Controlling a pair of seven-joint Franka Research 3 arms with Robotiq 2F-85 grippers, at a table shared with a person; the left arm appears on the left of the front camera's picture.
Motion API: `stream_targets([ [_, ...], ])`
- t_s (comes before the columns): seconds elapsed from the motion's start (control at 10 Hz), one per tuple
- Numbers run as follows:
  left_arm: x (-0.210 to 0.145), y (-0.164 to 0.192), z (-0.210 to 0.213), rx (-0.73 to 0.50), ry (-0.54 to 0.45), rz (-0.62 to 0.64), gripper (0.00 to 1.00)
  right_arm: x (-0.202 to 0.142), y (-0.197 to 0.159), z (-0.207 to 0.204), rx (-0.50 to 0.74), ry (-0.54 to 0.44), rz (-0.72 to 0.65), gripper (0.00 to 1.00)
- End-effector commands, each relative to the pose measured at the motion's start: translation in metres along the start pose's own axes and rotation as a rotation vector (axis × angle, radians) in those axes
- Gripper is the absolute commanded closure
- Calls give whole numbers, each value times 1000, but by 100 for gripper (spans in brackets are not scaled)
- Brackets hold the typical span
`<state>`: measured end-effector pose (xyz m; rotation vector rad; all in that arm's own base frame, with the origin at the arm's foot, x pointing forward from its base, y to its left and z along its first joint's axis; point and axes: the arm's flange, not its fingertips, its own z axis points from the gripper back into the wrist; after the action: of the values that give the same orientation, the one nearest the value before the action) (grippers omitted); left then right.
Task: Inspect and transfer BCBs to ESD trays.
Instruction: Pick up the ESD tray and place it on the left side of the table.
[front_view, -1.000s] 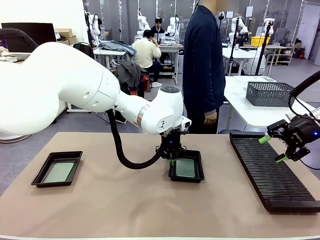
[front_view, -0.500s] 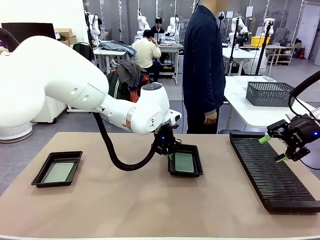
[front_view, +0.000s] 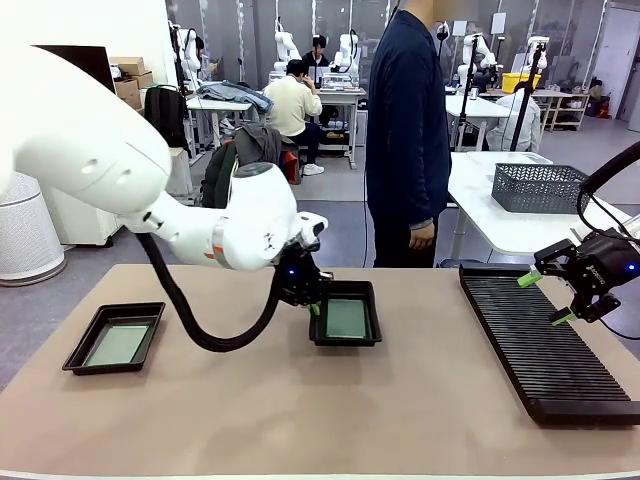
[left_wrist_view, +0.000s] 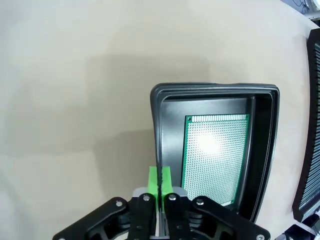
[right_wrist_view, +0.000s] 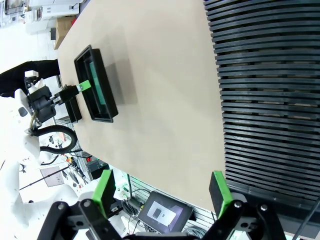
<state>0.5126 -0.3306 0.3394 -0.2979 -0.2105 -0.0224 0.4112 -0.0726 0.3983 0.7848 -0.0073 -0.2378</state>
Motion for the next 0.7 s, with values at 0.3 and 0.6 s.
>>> stream_targets([
  [0.3,-14,84,51,-10,42,-25,97,-2,1,0,-5,-15,-10,0],
  [0.6,-24,139,78,-8,54,-17,97,-2,1,0,-5,-15,-10,0],
])
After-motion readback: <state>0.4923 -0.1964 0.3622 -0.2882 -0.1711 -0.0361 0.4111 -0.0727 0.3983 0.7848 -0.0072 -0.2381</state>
